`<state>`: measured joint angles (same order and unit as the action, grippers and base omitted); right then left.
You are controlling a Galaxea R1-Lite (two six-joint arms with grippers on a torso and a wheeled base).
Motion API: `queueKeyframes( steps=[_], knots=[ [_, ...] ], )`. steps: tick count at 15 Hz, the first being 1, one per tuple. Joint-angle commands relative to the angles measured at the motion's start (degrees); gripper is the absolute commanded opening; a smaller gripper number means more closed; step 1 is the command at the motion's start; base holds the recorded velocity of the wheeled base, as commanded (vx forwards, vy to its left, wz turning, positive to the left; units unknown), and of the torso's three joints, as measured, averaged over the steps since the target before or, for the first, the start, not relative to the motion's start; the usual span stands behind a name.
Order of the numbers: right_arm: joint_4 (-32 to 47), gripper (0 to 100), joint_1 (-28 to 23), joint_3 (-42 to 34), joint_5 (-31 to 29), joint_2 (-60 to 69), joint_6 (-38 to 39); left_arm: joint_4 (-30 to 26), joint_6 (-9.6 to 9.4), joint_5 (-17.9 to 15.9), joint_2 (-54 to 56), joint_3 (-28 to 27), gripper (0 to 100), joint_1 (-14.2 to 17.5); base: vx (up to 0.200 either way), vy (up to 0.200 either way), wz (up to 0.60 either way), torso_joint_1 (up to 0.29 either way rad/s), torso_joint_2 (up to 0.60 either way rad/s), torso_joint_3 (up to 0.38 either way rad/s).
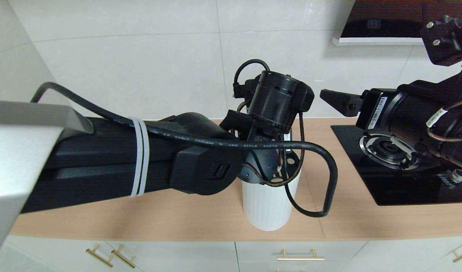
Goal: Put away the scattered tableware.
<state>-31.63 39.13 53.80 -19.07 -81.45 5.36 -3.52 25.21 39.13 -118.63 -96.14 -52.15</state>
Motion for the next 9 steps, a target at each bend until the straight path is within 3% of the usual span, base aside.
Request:
queueKeyframes(
  steps=[1, 7, 8, 9],
  knots=[
    [-0.01, 100, 0.07, -0.01, -0.01, -0.21, 0.0, -0.52, 0.63, -0.02, -1.08, -0.02, 0, -0.32, 0.0, 0.0, 0.0, 0.0, 0.0, 0.0],
    [-0.09, 100, 0.07, -0.01, -0.01, -0.12, 0.0, -1.66, 1.6, -0.11, -1.26, -0.02, 0, -0.32, 0.0, 0.0, 0.0, 0.0, 0.0, 0.0],
    [-0.09, 100, 0.16, -0.01, -0.01, -0.12, 0.0, -1.75, 1.68, -0.11, -1.26, -0.02, 100, -0.32, 0.0, 0.0, 0.0, 0.0, 0.0, 0.0],
    [-0.09, 100, 0.07, -0.01, -0.01, -0.12, 0.0, -1.66, 1.68, -0.11, -1.26, -0.02, 100, -0.32, 0.0, 0.0, 0.0, 0.0, 0.0, 0.0]
  ],
)
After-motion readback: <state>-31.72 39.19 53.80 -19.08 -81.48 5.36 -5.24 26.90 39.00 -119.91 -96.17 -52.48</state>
